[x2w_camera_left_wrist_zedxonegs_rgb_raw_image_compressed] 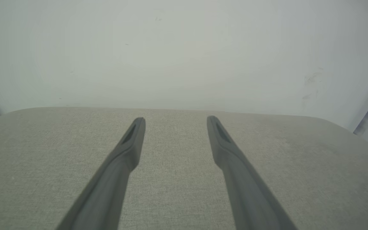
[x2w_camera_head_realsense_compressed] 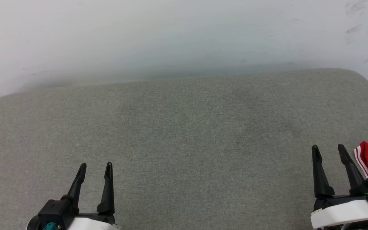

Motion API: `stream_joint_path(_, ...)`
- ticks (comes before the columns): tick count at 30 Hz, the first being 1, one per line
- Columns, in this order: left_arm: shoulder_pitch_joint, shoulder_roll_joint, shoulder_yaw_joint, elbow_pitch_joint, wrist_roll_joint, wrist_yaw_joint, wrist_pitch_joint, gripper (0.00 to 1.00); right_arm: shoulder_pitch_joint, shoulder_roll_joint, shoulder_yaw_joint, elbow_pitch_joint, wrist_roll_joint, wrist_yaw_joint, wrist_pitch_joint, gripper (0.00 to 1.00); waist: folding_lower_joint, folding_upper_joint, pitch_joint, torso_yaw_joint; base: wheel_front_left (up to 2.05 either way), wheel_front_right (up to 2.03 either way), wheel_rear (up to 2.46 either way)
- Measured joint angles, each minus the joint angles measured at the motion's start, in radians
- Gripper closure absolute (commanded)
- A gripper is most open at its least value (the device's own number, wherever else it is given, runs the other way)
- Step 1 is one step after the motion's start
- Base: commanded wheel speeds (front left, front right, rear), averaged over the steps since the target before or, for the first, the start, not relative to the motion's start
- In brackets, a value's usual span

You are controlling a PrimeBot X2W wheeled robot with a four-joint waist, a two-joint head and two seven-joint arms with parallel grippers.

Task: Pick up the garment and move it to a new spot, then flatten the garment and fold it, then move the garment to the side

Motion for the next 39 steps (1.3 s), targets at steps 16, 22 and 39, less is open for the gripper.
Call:
stream_joint_path(16, 0.0, -0.005, 0.027, -0.008, 0.0, -0.004, 0.0, 0.0, -0.001, 0.007, 0.005, 0.001, 0.008, 0.0, -0.008, 0.0, 0.0001, 0.0, 0.001, -0.003, 0.0, 0.0, 0.0)
stream_joint_path(22, 0.001, -0.005, 0.027, -0.005, -0.013, -0.004, 0.0, 1.0, 0.0, 0.009, 0.006, 0.002, 0.008, 0.0, -0.007, 1.0, 0.0002, 0.0, 0.001, -0.004, 0.0, 0.0, 0.0)
stream_joint_path(39, -0.006, -0.004, 0.026, 0.071, -0.261, -0.004, 0.058, 1.0, 0.002, 0.011, 0.005, 0.075, 0.257, 0.0, 0.043, 1.0, 0.0002, 0.0, 0.0, 0.001, 0.0, 0.0, 0.0)
